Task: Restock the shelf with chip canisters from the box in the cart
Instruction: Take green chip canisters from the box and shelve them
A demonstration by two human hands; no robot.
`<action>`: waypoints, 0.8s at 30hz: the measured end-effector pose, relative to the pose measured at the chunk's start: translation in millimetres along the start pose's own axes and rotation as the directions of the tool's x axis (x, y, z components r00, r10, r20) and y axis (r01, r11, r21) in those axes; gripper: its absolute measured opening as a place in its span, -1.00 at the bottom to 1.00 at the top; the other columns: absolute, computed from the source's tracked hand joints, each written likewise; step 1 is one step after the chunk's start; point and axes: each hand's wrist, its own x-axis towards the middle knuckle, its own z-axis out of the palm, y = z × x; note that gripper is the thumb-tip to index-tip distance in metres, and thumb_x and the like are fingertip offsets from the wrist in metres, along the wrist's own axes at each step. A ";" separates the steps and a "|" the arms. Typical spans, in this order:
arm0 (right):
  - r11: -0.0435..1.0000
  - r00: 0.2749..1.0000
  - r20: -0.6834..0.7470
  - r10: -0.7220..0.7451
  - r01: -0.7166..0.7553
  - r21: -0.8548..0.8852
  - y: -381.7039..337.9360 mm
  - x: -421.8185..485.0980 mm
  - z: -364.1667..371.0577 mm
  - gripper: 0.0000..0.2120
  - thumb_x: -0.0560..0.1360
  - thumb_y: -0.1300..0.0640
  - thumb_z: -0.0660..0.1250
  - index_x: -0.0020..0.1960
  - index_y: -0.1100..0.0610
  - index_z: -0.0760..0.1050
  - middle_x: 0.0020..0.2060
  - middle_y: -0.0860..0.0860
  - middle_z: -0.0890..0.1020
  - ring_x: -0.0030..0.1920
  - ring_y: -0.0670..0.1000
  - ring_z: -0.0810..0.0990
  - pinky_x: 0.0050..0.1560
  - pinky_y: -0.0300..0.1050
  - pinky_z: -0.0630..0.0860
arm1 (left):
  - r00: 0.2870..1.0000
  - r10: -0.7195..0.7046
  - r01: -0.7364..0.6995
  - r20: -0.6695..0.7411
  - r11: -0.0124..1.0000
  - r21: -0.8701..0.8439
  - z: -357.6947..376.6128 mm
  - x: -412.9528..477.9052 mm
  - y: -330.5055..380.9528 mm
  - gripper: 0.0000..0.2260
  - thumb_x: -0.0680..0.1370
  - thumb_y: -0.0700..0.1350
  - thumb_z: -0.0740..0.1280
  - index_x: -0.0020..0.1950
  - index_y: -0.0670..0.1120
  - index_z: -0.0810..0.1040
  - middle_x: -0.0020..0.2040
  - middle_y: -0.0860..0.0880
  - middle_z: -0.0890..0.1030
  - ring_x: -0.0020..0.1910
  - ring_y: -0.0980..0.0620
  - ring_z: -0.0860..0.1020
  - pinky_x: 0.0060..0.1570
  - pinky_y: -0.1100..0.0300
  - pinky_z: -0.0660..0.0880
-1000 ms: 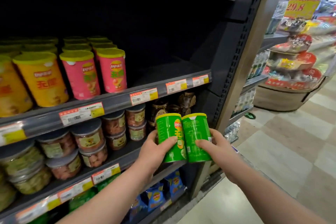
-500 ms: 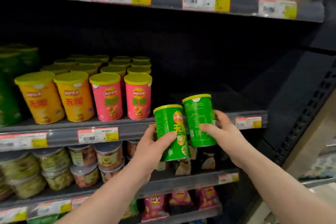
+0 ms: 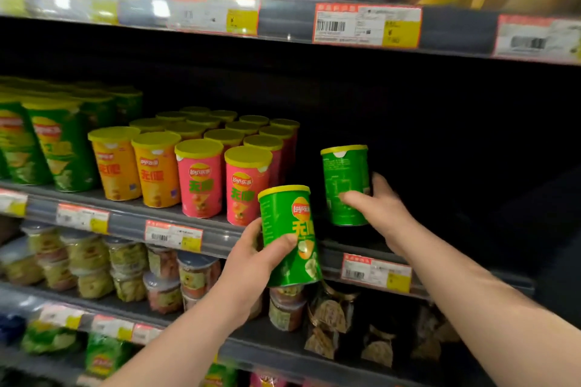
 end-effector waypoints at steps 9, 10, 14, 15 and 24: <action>1.000 1.000 -0.002 0.006 -0.006 -0.015 13.0 43.8 16.3 -0.28 0.33 0.19 0.54 0.33 0.21 0.19 0.23 0.17 0.48 0.19 0.12 0.50 0.11 -0.07 0.45 | 0.999 0.010 -0.010 -0.041 1.000 0.018 2.7 -2.1 -1.9 -0.73 0.49 -0.23 0.37 0.14 0.02 0.48 -0.09 -0.03 0.70 -0.16 0.04 0.68 -0.31 0.28 0.56; 1.000 1.000 -0.003 0.004 -0.004 -0.019 13.2 47.6 20.2 -0.23 0.32 0.18 0.55 0.34 0.22 0.16 0.25 0.17 0.46 0.22 0.13 0.49 0.14 -0.06 0.44 | 0.999 0.010 -0.010 -0.032 1.000 0.018 2.3 -1.5 -1.3 -0.72 0.49 -0.23 0.37 0.15 0.02 0.48 -0.09 -0.02 0.70 -0.16 0.03 0.68 -0.31 0.28 0.56; 0.997 0.993 0.093 0.067 -0.063 -0.047 16.4 59.0 29.4 -0.24 0.38 0.20 0.50 0.38 0.23 0.07 0.25 0.17 0.45 0.21 0.09 0.47 0.17 -0.07 0.43 | 1.000 0.008 -0.008 0.014 0.999 0.035 -1.3 0.6 3.5 -0.65 0.42 -0.16 0.41 0.18 0.01 0.46 -0.09 -0.01 0.71 -0.14 0.03 0.68 -0.30 0.27 0.57; 0.996 0.989 0.129 0.077 -0.072 -0.046 18.0 60.6 28.6 -0.29 0.42 0.24 0.44 0.39 0.23 0.07 0.23 0.18 0.45 0.17 0.07 0.47 0.13 -0.10 0.42 | 1.000 0.008 -0.009 0.024 0.999 0.036 -3.3 1.8 4.6 -0.58 0.37 -0.13 0.42 0.21 -0.01 0.46 -0.07 -0.02 0.70 -0.13 0.01 0.68 -0.29 0.26 0.57; 0.986 0.982 0.172 0.081 -0.054 -0.156 22.7 66.9 35.3 -0.21 0.37 0.15 0.50 0.44 0.19 0.11 0.31 0.13 0.43 0.23 0.03 0.43 0.19 -0.17 0.37 | 0.997 -0.007 0.007 0.078 1.000 0.001 -13.7 8.2 7.6 -0.49 0.24 -0.12 0.54 0.16 -0.02 0.49 -0.10 -0.07 0.71 -0.19 0.01 0.68 -0.35 0.27 0.55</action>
